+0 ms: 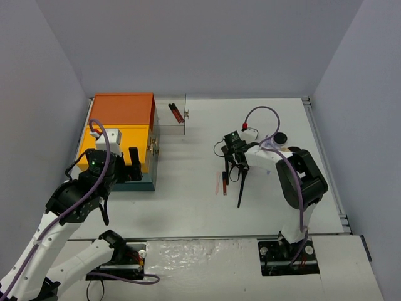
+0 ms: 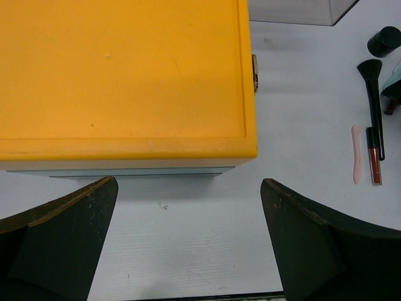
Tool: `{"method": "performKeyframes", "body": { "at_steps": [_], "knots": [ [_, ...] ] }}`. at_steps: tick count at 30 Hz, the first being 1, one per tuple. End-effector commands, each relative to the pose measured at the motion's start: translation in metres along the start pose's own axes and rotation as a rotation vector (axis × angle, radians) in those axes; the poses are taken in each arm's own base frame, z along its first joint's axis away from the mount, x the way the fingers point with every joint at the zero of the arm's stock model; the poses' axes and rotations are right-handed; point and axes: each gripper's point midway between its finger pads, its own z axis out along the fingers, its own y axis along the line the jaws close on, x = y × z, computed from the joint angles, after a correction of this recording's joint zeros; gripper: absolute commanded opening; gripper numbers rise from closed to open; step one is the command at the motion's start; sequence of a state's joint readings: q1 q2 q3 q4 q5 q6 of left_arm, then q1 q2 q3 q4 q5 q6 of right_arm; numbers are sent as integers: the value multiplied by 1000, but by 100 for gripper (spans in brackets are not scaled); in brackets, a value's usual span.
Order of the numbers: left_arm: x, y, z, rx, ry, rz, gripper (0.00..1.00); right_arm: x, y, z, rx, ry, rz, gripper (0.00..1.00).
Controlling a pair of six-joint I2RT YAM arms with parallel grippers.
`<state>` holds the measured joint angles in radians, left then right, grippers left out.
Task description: Organize the makeup
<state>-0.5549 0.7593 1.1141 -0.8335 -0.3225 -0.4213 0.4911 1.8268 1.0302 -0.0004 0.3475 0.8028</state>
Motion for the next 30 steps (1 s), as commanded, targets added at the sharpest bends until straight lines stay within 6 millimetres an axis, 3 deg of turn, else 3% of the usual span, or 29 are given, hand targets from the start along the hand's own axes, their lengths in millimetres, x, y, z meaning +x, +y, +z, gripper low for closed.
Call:
{"method": "performKeyframes", "body": {
  "at_steps": [1, 10, 18, 21, 24, 26, 30],
  "knots": [
    [-10, 3, -1, -18, -36, -18, 97, 0, -5, 6, 17, -21, 46, 36],
    [-11, -2, 3, -3, -37, -17, 97, 2, -33, -11, 50, -49, 25, 22],
    [-12, -11, 10, 24, -29, -18, 97, -14, -36, -35, 19, -96, 6, 1],
    [-14, -12, 10, 29, -34, -20, 97, -38, -21, -57, -43, -157, -31, 0],
    [-16, -11, 8, 27, -39, -18, 97, -72, 6, -97, -154, -251, -76, 0],
    [-16, -9, 7, 20, -41, -16, 97, -102, 36, -133, -260, -324, -145, 0],
    [-18, -6, 5, 9, -43, -10, 97, -142, 103, -207, -495, -429, -242, 0]
  ]
}}
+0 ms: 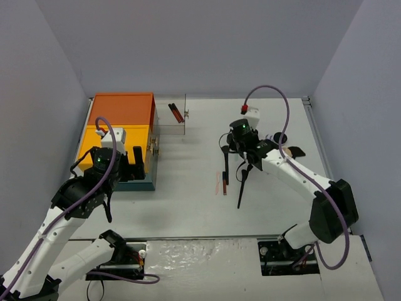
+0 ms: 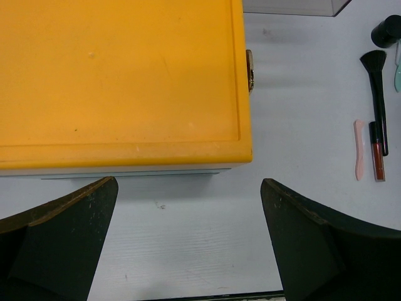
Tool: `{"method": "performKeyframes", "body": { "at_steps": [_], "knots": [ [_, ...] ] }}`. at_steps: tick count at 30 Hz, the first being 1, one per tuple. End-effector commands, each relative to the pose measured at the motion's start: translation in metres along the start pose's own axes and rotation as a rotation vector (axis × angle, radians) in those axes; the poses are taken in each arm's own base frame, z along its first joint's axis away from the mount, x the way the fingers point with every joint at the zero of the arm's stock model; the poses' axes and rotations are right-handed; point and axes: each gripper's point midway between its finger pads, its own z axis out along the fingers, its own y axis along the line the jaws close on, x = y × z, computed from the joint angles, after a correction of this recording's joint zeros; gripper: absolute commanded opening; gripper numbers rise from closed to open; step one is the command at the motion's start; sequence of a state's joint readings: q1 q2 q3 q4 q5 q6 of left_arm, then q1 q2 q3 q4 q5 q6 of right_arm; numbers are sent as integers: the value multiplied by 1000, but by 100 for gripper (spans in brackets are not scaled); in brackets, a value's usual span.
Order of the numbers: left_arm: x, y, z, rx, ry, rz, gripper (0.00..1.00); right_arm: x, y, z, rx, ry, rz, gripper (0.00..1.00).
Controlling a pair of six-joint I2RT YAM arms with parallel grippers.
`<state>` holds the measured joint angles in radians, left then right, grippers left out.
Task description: Organize the makeup
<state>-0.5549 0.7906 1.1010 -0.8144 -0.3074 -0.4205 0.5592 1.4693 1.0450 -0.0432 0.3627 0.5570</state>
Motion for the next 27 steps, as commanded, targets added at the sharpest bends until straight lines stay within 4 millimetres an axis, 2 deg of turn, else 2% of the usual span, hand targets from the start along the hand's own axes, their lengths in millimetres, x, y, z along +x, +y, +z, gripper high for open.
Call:
{"method": "performKeyframes", "body": {
  "at_steps": [1, 5, 7, 11, 13, 16, 20, 25, 27],
  "knots": [
    [-23, 0, -6, 0, -71, -20, 97, -116, 94, -71, -315, -249, -88, 0],
    [-24, 2, -9, -7, -71, -23, 97, -161, 166, -101, -542, -318, -77, 0],
    [-25, 2, -10, -9, -70, -27, 97, -160, 194, -90, -594, -299, -83, 0],
    [-25, 5, -15, -12, -68, -32, 97, -167, 246, -83, -691, -302, -98, 1],
    [-25, 7, -18, -20, -71, -37, 97, -167, 259, -77, -707, -299, -96, 3],
    [-24, 12, -24, -29, -76, -45, 97, -152, 283, -62, -749, -263, -114, 9],
    [-20, 16, -27, -40, -70, -50, 97, -145, 288, -55, -741, -255, -119, 30],
    [-17, 16, -26, -40, -67, -54, 97, -146, 274, -53, -686, -272, -135, 45],
    [-18, 14, -25, -35, -67, -55, 97, -149, 261, -58, -650, -289, -143, 49]
  ]
}}
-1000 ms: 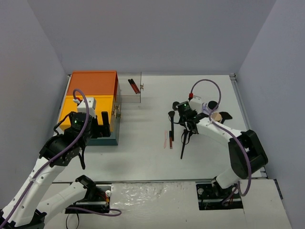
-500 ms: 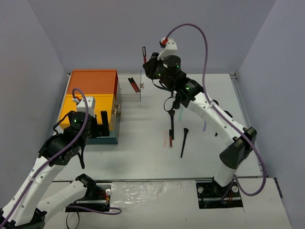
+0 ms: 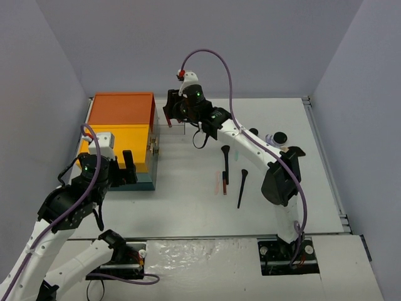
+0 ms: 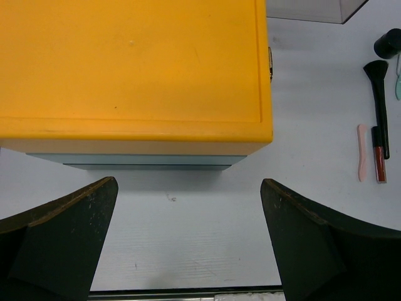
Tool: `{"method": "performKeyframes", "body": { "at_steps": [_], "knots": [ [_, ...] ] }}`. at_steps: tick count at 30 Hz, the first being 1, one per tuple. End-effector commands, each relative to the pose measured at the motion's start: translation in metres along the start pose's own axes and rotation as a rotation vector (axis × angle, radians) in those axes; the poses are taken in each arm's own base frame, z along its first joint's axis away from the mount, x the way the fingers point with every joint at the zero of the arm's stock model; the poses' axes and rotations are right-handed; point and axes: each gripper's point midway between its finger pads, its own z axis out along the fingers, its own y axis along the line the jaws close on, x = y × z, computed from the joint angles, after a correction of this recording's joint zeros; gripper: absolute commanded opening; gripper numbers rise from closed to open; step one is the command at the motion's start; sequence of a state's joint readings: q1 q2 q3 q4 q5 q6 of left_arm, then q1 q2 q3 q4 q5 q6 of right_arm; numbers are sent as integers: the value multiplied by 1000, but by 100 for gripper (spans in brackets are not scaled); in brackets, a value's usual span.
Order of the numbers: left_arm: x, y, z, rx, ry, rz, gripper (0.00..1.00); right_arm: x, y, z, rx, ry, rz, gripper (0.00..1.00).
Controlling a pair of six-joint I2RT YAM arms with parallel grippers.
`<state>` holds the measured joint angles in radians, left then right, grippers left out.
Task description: Organize the makeup
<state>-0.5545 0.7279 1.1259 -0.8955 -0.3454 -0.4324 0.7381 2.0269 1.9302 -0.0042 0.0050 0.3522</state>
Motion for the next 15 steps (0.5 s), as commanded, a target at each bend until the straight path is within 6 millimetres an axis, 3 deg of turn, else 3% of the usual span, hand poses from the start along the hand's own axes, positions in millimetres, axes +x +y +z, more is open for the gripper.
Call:
{"method": "performKeyframes", "body": {
  "at_steps": [1, 4, 7, 13, 14, 15],
  "knots": [
    [-20, -4, -2, 2, -46, -41, 97, -70, 7, -49, 10, -192, -21, 50],
    [-22, -8, 1, 14, -45, -39, 97, -61, -15, -71, 100, -187, -25, 50],
    [-23, -12, 4, 26, -43, -36, 97, -30, -49, -96, 228, -133, -27, 50],
    [-25, -21, 11, 47, -40, -31, 97, 92, -107, -145, 379, 99, -4, 48],
    [-26, -22, 12, 53, -40, -31, 97, 96, -107, -146, 383, 104, 16, 48],
    [-27, -24, 13, 58, -39, -29, 97, 114, -112, -154, 395, 131, 43, 47]
  ]
}}
